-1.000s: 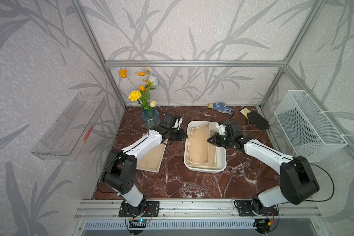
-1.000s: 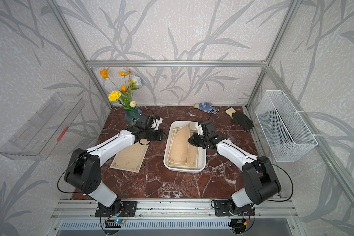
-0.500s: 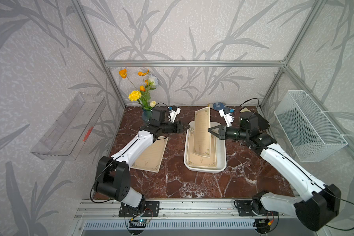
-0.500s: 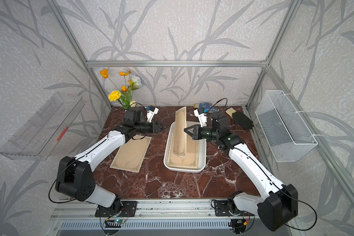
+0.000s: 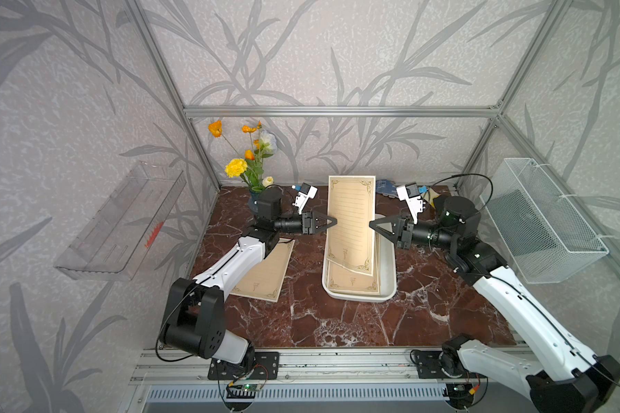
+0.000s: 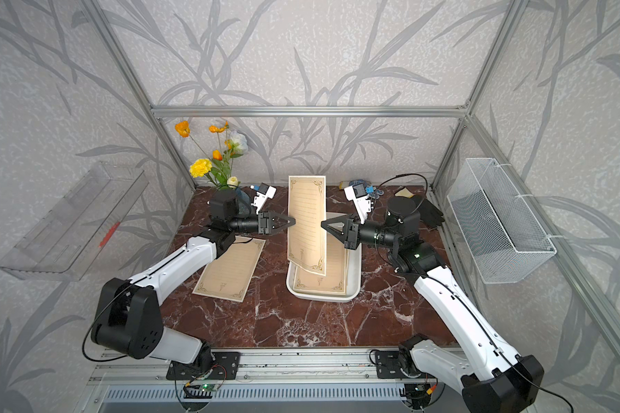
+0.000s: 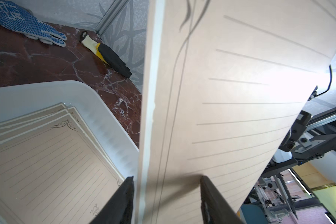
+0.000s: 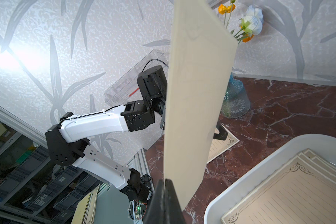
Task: Take out the stationery paper from the storage box
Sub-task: Pick up the stationery paper from the storage box, then place the stationery paper at the center of the board.
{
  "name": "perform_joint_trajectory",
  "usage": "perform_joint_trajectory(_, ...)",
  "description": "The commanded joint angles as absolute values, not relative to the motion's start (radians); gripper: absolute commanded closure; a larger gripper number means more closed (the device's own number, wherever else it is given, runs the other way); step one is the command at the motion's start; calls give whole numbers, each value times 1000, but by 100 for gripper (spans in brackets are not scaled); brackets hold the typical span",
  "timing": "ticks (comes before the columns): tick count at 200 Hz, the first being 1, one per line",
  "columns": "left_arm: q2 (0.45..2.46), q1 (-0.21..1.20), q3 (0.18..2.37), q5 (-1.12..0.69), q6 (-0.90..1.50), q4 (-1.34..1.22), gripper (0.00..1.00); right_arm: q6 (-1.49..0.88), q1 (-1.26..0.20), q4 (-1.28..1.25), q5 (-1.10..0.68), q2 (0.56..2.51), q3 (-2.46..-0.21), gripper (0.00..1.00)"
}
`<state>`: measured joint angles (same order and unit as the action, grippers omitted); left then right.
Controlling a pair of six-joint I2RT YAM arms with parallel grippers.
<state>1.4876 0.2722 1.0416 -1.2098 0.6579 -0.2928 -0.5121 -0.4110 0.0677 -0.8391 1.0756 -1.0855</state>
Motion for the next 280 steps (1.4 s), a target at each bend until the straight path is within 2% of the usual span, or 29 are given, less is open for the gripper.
perform_joint_trajectory(1, 1499, 272, 1030, -1287, 774, -461, 59, -522, -405, 26, -854, 1054, -1081, 100)
perform_joint_trajectory(29, 1489, 267, 1034, -1296, 804, -476, 86, -512, -394, 59, -816, 1054, -1066, 100)
perform_joint_trajectory(50, 1460, 258, 1037, -1279, 739, -394, 95, -517, -369, 80, -785, 1058, -1049, 100)
perform_joint_trajectory(77, 1424, 230, 1055, -1239, 640, -252, 96, -540, -344, 83, -754, 1068, -1027, 100)
perform_joint_trajectory(87, 1412, 219, 1058, -1223, 625, -225, 100, -541, -342, 94, -741, 1080, -1028, 100)
perform_joint_trajectory(136, 1334, 141, 1096, -1075, 399, 109, 100, -622, -363, 72, -678, 1156, -1001, 100)
perform_joint_trajectory(184, 1349, 2, 1146, -973, 293, 418, 100, -677, -542, 91, -517, 1327, -1071, 100)
perform_joint_trajectory(224, 1398, -75, 1162, -888, 208, 617, 98, -715, -658, 25, -509, 1538, -1178, 100)
perform_joint_trajectory(257, 1457, -104, 1208, -760, 77, 758, 91, -721, -671, -14, -528, 1700, -1269, 100)
perform_joint_trajectory(280, 1533, -121, 1270, -676, 23, 857, 90, -755, -673, -33, -567, 1832, -1330, 100)
